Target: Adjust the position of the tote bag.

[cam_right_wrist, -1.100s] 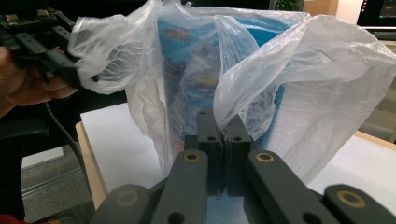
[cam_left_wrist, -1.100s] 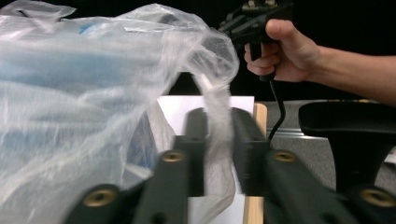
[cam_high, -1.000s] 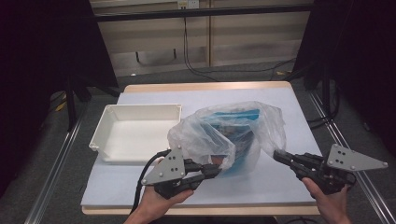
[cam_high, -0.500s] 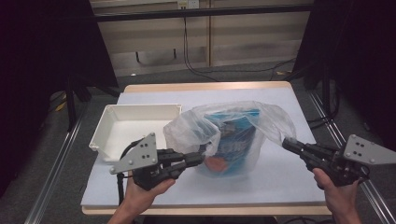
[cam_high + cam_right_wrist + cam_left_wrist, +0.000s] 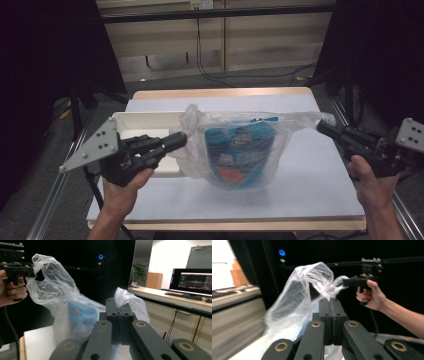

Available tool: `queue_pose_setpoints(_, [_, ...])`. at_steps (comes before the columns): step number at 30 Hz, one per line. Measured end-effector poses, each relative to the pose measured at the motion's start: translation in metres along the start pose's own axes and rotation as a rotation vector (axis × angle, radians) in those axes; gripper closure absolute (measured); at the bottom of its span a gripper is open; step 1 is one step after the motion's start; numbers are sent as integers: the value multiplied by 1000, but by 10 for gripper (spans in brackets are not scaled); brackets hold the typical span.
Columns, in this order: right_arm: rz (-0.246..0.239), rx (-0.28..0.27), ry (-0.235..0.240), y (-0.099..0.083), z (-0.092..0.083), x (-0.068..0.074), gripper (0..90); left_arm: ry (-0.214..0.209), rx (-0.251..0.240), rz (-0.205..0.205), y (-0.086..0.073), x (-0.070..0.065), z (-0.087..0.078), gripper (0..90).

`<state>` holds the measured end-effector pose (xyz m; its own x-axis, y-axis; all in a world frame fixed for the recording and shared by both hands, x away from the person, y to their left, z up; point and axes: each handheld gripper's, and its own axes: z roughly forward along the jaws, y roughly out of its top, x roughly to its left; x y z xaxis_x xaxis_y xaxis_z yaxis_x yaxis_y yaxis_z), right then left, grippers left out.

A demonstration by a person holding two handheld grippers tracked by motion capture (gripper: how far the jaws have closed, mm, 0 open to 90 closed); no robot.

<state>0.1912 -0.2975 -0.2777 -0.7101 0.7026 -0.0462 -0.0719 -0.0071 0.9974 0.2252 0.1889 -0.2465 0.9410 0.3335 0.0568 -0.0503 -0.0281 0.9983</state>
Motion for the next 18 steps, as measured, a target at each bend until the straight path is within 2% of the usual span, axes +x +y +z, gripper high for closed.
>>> queue_pose_setpoints(1, [-2, -6, -4, 3, 1, -2, 892, 13, -7, -3, 5, 3, -6, 899])
queue_pose_setpoints(4, [-5, -20, -11, 12, 3, -6, 893, 35, -14, -1, 8, 5, -11, 899])
queue_pose_setpoints(8, [-8, -42, -25, 23, 7, -14, 894, 87, -28, 6, 13, 17, -24, 900])
queue_pose_setpoints(9, [-8, -42, -25, 23, 7, -14, 894, 87, -28, 6, 13, 17, -24, 900])
queue_pose_setpoints(12, [-9, -61, -43, 30, 6, -20, 896, 144, -56, 16, 25, 29, -37, 900])
queue_pose_setpoints(14, [-9, -59, -49, 32, 7, -21, 896, 152, -57, 11, 27, 32, -39, 900])
queue_pose_setpoints(15, [-6, -58, -54, 34, 8, -24, 897, 192, -62, 8, 32, 38, -44, 900])
queue_pose_setpoints(18, [-3, -56, -62, 36, 9, -26, 897, 217, -75, 3, 36, 46, -50, 900])
